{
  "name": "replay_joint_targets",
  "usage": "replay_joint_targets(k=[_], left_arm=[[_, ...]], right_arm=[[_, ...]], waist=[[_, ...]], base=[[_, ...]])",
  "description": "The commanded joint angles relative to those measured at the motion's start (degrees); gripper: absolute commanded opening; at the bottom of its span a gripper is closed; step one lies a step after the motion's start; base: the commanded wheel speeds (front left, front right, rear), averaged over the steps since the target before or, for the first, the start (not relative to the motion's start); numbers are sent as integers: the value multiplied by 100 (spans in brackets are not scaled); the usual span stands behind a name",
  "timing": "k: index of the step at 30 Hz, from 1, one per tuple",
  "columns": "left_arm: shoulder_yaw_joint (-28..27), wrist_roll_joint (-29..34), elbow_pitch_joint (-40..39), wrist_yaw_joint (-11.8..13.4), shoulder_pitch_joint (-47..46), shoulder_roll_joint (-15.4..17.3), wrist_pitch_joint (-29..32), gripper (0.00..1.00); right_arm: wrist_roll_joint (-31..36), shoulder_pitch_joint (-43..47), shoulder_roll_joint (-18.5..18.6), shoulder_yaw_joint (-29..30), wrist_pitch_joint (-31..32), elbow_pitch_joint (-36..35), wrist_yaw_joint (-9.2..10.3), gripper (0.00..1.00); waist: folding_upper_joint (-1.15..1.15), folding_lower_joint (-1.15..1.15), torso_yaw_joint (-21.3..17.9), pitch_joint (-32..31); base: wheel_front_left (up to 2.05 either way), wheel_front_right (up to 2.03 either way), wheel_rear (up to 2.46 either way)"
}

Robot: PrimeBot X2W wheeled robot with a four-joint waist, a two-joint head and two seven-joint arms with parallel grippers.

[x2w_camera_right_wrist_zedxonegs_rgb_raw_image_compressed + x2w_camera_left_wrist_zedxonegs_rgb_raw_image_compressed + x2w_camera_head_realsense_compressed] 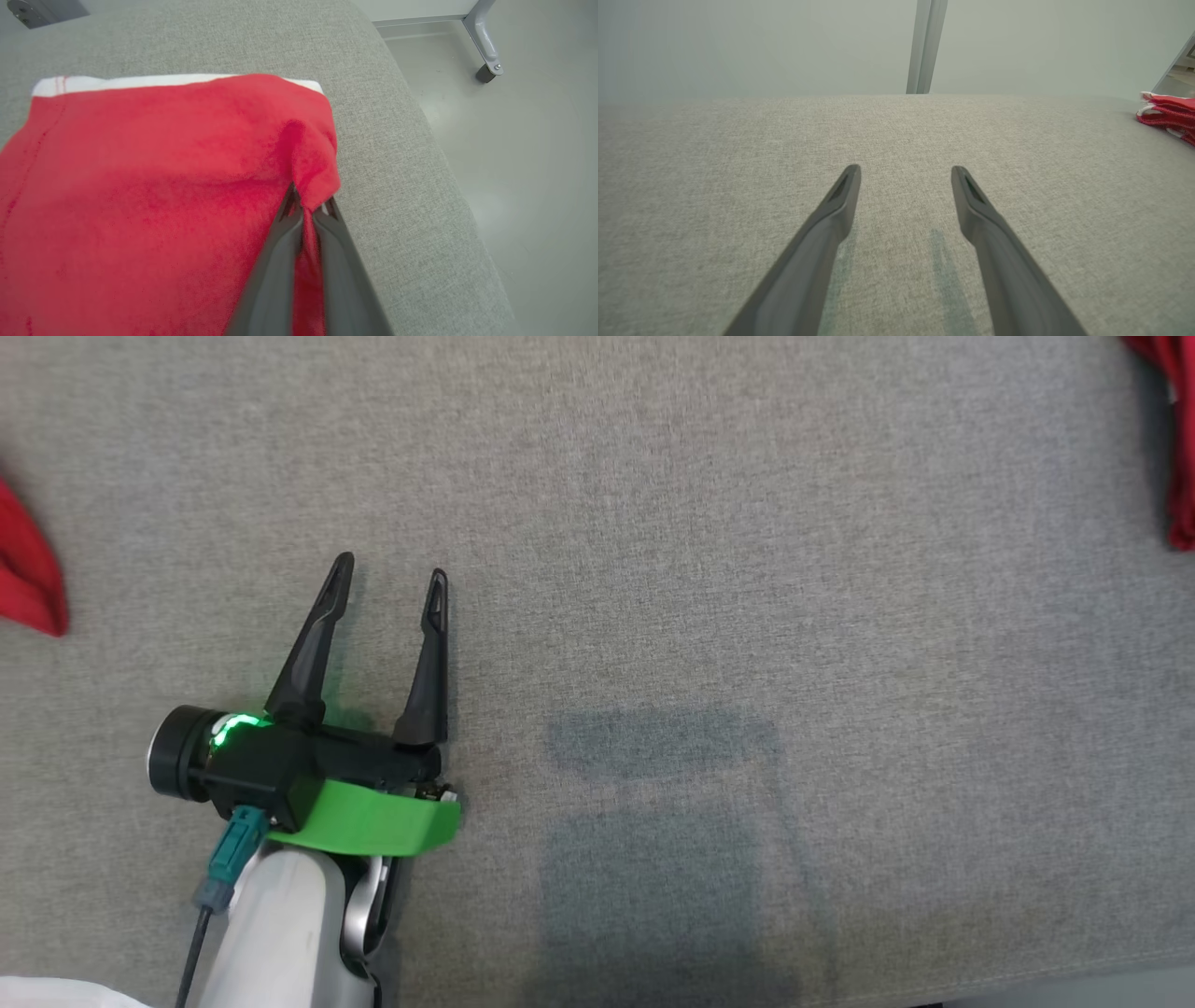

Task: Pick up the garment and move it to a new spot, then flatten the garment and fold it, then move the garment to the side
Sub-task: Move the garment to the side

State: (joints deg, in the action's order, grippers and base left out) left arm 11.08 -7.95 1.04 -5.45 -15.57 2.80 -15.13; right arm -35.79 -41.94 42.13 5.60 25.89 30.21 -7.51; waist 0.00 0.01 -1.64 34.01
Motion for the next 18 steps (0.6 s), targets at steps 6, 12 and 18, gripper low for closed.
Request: replay_joint_targets(k=[6, 12, 18], left_arm=[[-168, 83, -20, -48, 30, 18, 3, 100], [-187, 80, -17, -59, 87, 26, 4, 100], [-154, -1, 16, -13, 149, 24, 3, 100]], right_arm=[[714, -189, 226, 282, 105, 147, 4, 0], [1435, -226, 366, 410, -67, 3, 5, 0], [2038, -203, 215, 544, -280, 34, 5, 100]], waist=[[0, -1, -41, 422], [0, -1, 21, 368], [0, -1, 40, 244]], base=[[0, 0, 0], [0, 0, 0], [0, 0, 0]])
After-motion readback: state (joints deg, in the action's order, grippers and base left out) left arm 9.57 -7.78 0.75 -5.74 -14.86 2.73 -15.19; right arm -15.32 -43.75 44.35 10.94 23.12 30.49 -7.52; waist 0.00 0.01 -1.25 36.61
